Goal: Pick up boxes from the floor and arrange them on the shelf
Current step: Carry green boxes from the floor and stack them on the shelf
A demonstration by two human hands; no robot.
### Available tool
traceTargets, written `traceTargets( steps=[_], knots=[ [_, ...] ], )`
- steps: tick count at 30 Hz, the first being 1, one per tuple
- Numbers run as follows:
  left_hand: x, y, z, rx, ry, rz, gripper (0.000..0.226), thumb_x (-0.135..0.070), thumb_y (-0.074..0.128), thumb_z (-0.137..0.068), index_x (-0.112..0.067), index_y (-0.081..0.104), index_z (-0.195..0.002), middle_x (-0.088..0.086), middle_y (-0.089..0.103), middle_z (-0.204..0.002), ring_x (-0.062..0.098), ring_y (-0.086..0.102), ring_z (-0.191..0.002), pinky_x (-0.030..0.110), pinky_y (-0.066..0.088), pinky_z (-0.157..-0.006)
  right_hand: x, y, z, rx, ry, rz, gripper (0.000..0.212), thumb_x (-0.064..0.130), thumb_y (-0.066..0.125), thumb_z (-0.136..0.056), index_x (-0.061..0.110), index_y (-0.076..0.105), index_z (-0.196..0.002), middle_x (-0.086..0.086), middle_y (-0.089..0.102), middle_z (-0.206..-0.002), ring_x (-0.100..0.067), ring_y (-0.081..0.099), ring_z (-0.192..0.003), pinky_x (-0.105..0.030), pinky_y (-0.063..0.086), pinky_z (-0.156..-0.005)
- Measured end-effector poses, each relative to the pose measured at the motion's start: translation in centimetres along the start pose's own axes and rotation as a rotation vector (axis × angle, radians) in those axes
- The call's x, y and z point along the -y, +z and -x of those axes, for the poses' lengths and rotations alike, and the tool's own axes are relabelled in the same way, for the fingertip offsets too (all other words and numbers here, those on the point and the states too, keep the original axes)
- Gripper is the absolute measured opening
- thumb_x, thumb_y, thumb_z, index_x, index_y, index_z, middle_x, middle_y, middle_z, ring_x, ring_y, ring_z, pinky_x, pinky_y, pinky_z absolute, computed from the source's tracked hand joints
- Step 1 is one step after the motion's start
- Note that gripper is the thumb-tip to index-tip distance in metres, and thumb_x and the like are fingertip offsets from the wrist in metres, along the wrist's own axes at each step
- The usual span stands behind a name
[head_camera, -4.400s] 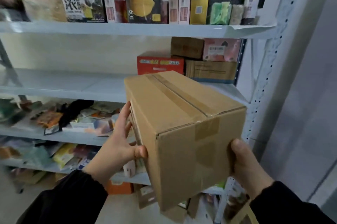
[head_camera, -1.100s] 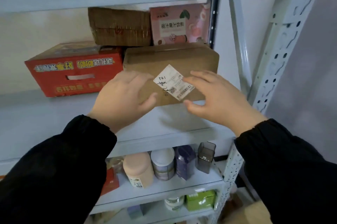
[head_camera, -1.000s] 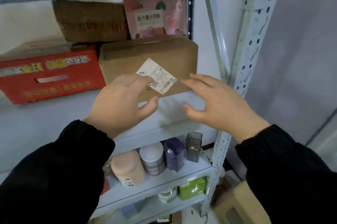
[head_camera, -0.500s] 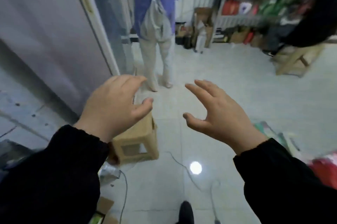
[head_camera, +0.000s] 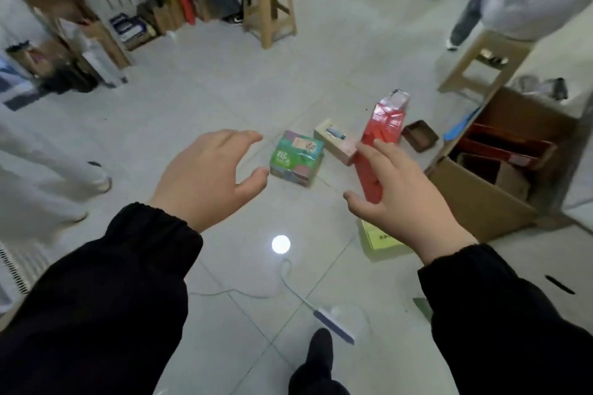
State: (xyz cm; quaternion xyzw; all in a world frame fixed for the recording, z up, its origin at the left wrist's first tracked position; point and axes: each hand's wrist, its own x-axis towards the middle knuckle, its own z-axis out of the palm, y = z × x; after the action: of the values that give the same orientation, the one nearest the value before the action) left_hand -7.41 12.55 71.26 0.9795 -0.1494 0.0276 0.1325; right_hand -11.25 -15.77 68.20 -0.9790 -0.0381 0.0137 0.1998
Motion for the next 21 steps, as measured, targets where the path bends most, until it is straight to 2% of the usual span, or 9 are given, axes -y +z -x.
traceTargets(
  steps=[3,8,15,18,21],
  knots=[
    [-1.9,2.2,-3.9,0.026,0.017,0.017,0.053,-0.049,0.053,-0.096,-0.029,0.05,-0.145,-0.005,0.059,-0.139,0.02,0.05,-0.131,0.035,0.043,-0.099,-3.6,-0.9,-1.0,0.0,0.075,0.003,0.081,0.053,0.066,-0.088,0.027,0.034,-0.158,-0.003,0.037,-0.161,-0.019,0.03,-0.149,-0.034,0.027,-0.12],
    [-1.6,4.2,-7.9,0.095,0.026,0.028,0.056,-0.048,0.053,-0.093,-0.029,0.049,-0.145,-0.005,0.058,-0.14,0.02,0.05,-0.131,0.037,0.044,-0.099,-5.5,-0.7,-3.7,0.027,0.135,0.001,0.083,0.056,0.063,-0.09,0.029,0.027,-0.16,0.0,0.03,-0.165,-0.017,0.025,-0.151,-0.034,0.024,-0.121],
    [2.8,3.7,-12.6,0.182,0.047,0.007,0.055,-0.047,0.052,-0.096,-0.03,0.044,-0.148,-0.007,0.055,-0.143,0.016,0.049,-0.131,0.033,0.042,-0.099,-3.0,0.9,-8.1,0.057,0.206,-0.069,0.082,0.061,0.058,-0.091,0.034,0.024,-0.16,-0.002,0.023,-0.168,-0.02,0.018,-0.155,-0.038,0.021,-0.124],
    [4.3,3.0,-15.0,0.194,0.102,0.004,0.056,-0.047,0.052,-0.096,-0.029,0.044,-0.149,-0.006,0.056,-0.142,0.018,0.053,-0.126,0.035,0.044,-0.098,-0.9,1.1,-10.1,0.018,0.22,-0.072,0.085,0.068,0.053,-0.086,0.033,0.027,-0.16,-0.002,0.026,-0.167,-0.02,0.021,-0.154,-0.038,0.023,-0.122],
    [5.8,3.0,-16.9,0.198,0.152,0.006,0.057,-0.045,0.053,-0.096,-0.028,0.044,-0.149,-0.004,0.056,-0.143,0.019,0.051,-0.132,0.037,0.045,-0.101,0.9,1.8,-12.0,-0.003,0.233,-0.056,0.085,0.065,0.056,-0.088,0.03,0.029,-0.159,-0.002,0.028,-0.166,-0.02,0.023,-0.153,-0.039,0.025,-0.122]
  ],
)
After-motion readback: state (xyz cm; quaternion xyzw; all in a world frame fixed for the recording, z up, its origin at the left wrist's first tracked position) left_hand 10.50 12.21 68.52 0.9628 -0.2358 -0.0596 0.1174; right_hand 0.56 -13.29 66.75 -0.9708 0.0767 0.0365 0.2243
